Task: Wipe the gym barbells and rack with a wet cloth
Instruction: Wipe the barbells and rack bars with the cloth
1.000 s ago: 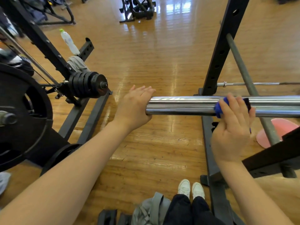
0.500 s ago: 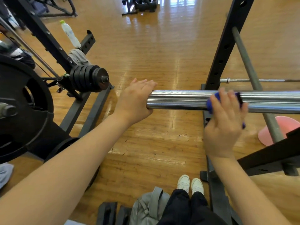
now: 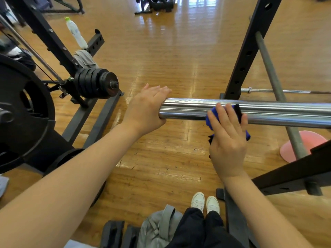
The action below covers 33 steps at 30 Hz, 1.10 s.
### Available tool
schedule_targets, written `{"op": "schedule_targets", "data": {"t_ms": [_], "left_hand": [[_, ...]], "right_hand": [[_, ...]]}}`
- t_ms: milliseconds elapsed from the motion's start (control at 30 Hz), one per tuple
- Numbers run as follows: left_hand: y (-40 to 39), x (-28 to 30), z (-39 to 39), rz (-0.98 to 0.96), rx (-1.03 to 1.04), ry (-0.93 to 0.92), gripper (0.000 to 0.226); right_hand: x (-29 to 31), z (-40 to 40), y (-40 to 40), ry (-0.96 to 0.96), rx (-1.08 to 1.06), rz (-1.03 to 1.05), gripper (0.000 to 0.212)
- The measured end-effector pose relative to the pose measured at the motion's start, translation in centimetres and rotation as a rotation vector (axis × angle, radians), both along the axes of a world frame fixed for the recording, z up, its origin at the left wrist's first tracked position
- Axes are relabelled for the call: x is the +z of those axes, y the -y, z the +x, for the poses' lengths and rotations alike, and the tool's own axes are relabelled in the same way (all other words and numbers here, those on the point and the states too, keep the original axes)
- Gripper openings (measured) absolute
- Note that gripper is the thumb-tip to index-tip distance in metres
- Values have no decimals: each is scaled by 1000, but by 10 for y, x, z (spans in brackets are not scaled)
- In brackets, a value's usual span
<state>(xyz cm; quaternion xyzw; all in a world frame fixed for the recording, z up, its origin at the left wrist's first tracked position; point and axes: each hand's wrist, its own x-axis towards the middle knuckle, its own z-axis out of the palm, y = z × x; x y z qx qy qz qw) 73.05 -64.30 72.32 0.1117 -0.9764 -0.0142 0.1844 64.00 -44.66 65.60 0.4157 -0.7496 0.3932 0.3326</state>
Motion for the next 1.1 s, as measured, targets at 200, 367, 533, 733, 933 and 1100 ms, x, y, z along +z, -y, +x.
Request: {"op": "schedule_targets", "data": {"t_ms": [200,367,533,733,933,1100], "left_hand": [[0,0,0,10,7,8,68],[0,0,0,-9,-5,-21,68],[-6,10,0,53,16,36,61],[-3,42,-11,294,26,399,60],[0,25,-2,62,30,231,90],[-13,-10,19,-173,84,-40,79]], "right_hand": [[5,-18,-22,24,-17,-13,44],[9,2,0,84,-82,-60,41],[6,-22,-33,-41,-7,72,45],[20,-20,-15,137,-221,-102,34],[8,-28,-41,-32,-19,89,39],[16,-23,-37,174,-214,-47,39]]}}
